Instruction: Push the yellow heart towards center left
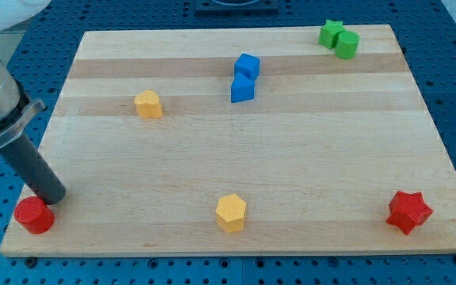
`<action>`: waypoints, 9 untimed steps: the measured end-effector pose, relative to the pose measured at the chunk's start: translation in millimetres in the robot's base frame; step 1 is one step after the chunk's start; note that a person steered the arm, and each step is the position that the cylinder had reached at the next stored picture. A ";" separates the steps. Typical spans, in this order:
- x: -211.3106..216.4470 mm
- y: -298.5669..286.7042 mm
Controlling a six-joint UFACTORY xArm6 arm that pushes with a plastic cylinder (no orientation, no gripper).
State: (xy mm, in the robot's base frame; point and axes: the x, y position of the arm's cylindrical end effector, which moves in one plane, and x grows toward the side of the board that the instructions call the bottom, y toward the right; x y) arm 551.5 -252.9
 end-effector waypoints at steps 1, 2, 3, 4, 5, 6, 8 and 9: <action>0.0 0.0; -23.9 24.0; -68.7 61.7; -87.1 90.6; -87.1 90.6; -87.1 92.0; -88.9 93.4; -123.1 109.2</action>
State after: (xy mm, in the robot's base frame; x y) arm 428.4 -143.7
